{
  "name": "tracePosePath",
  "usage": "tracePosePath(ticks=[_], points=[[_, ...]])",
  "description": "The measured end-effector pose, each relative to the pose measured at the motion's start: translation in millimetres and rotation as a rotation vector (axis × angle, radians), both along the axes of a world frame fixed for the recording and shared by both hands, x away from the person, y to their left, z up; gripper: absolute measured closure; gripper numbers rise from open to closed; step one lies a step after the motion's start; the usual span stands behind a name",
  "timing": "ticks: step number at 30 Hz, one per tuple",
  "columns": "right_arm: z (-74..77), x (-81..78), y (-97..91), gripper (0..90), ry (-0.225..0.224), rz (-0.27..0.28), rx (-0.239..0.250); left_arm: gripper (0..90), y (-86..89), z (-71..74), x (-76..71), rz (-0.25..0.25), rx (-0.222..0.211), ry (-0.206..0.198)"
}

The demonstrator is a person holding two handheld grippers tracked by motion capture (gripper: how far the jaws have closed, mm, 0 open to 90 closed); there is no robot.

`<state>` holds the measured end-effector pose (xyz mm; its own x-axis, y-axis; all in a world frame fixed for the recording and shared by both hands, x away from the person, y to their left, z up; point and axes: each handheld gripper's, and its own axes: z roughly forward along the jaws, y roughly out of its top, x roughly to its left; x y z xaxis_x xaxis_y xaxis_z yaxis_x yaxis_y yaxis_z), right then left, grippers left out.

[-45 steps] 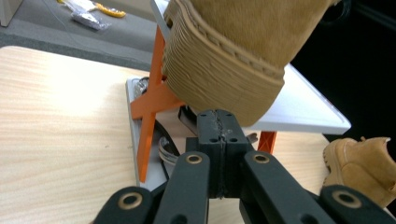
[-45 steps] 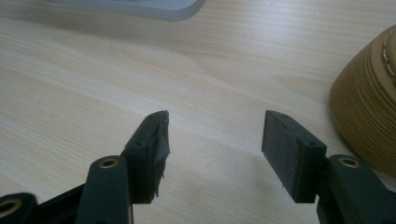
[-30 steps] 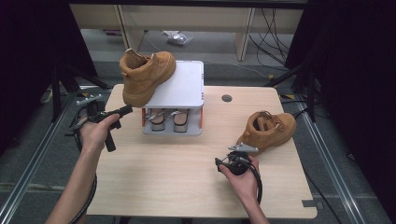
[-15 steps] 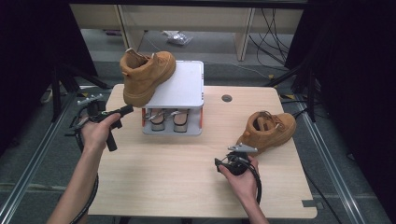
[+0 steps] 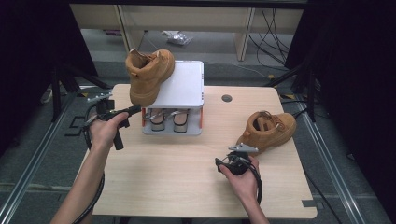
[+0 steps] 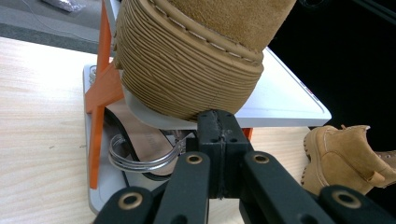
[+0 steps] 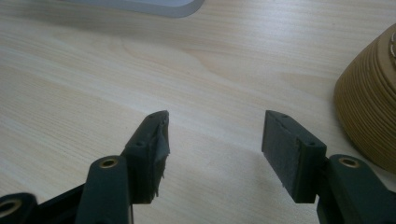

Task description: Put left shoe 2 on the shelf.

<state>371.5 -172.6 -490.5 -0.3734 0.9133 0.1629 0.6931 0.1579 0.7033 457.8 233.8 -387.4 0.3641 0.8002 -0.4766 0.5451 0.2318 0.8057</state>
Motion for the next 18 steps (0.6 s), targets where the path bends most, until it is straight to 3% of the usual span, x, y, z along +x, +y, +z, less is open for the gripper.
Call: tracePosePath(ticks=[5, 8, 10, 12, 13, 14, 18], points=[[0.1, 0.1, -0.2, 42.3, -0.004, 0.004, -0.004, 89.9, -5.0, 0.2, 3.4, -0.003, 0.000, 0.009], [1.1, -1.5, 1.4, 42.3, 0.016, -0.017, 0.013, 89.9, -7.3, 0.4, 5.0, -0.009, 0.004, 0.005], [0.2, 0.2, -0.5, 42.3, -0.006, 0.004, -0.002, 89.9, -9.5, 0.3, 6.1, -0.016, 0.006, 0.005], [1.0, -1.7, 1.7, 42.3, 0.020, -0.017, 0.013, 89.9, -11.4, 0.2, 7.0, -0.021, 0.004, 0.007], [1.0, -1.6, 1.4, 42.3, 0.017, -0.014, 0.010, 89.9, -12.8, 0.2, 7.2, -0.017, 0.001, 0.009], [0.3, 0.6, -1.5, 42.3, -0.018, 0.014, -0.021, 89.9, -13.4, 0.1, 7.7, -0.023, 0.003, 0.007], [0.6, -0.7, 0.5, 42.3, 0.005, -0.005, 0.005, 89.8, -15.7, -0.4, 8.3, -0.027, 0.003, 0.004]])
